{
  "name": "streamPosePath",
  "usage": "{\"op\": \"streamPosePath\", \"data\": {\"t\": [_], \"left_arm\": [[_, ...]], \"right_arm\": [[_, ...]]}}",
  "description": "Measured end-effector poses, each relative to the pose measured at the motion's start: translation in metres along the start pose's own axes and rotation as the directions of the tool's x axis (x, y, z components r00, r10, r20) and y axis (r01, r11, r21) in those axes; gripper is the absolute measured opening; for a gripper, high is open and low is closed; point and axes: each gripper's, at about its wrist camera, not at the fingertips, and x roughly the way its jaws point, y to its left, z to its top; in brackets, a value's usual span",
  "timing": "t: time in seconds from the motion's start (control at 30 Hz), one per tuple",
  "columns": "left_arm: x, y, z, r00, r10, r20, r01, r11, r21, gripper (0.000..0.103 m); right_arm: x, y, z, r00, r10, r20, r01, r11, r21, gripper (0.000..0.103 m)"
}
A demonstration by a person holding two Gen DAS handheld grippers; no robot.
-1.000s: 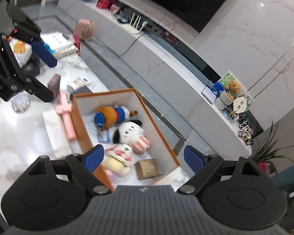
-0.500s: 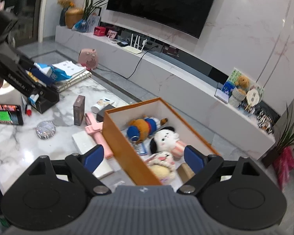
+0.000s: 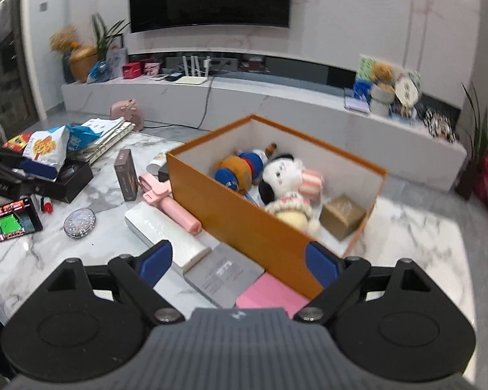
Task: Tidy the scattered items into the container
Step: 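Raise both tools away from the orange box toward the table items, then grasp the pink notebook with the right tool while the left tool grasps the dark purple box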
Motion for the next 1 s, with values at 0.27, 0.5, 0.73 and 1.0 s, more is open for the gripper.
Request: {"op": "streamPosePath", "data": {"t": [0.27,0.5,0.73,1.0], "left_arm": [[0.019,-0.001,-0.007,0.999,0.042,0.002,-0.042,0.999,0.002,0.083],[0.060,0.008,-0.005,0.979,0.201,0.043,-0.199,0.979,-0.052,0.084],[0.107,0.030,0.001,0.924,0.371,0.098,-0.352,0.921,-0.168,0.084],[0.142,0.048,0.008,0.899,0.430,0.082,-0.407,0.890,-0.203,0.084]], "right_arm": [[0.002,-0.001,-0.031,0.999,-0.014,0.045,0.010,0.996,0.086,0.090],[0.014,0.003,-0.046,0.999,-0.037,0.024,0.035,0.996,0.076,0.090],[0.015,-0.007,-0.049,0.998,-0.064,0.013,0.062,0.992,0.110,0.090],[0.034,-0.009,-0.059,0.986,-0.144,-0.079,0.146,0.989,0.011,0.090]]}}
